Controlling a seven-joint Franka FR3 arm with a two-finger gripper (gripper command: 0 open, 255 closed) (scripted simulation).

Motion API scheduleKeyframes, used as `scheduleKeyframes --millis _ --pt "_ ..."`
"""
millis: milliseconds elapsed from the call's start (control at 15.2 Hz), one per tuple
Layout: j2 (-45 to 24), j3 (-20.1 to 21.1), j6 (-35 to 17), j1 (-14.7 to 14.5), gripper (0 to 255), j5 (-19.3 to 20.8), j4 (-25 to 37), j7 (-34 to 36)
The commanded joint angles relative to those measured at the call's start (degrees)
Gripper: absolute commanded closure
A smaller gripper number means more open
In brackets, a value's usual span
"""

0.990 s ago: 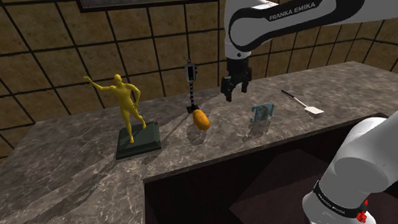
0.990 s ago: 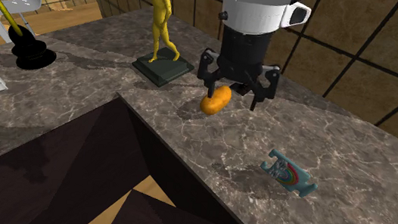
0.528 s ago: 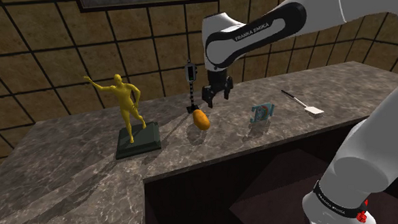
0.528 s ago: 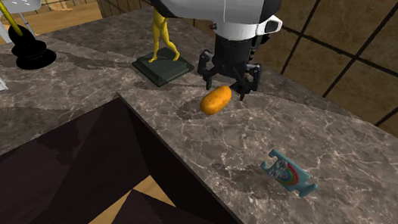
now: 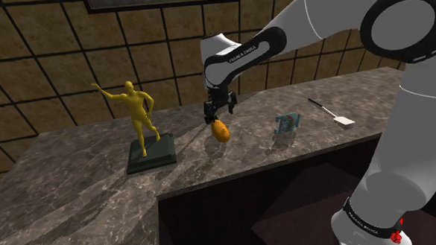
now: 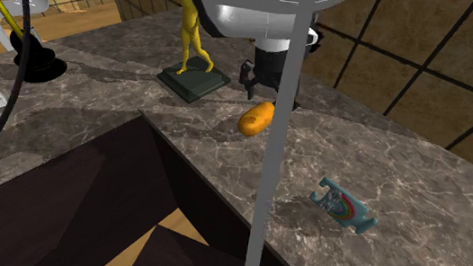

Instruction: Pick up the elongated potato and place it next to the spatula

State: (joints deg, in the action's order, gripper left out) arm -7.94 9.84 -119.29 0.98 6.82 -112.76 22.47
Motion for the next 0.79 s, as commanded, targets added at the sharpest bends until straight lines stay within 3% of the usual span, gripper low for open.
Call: scheduleKeyframes --millis 0,132,726 --pt "-4.9 0.0 -0.7 -0.6 0 1.4 4.1 2.3" --pt "-8.4 -0.3 -0.8 -1.1 0 2.4 7.4 3.8" --pt "-11.0 -0.8 -5.8 -1.0 0 3.2 4.9 4.3"
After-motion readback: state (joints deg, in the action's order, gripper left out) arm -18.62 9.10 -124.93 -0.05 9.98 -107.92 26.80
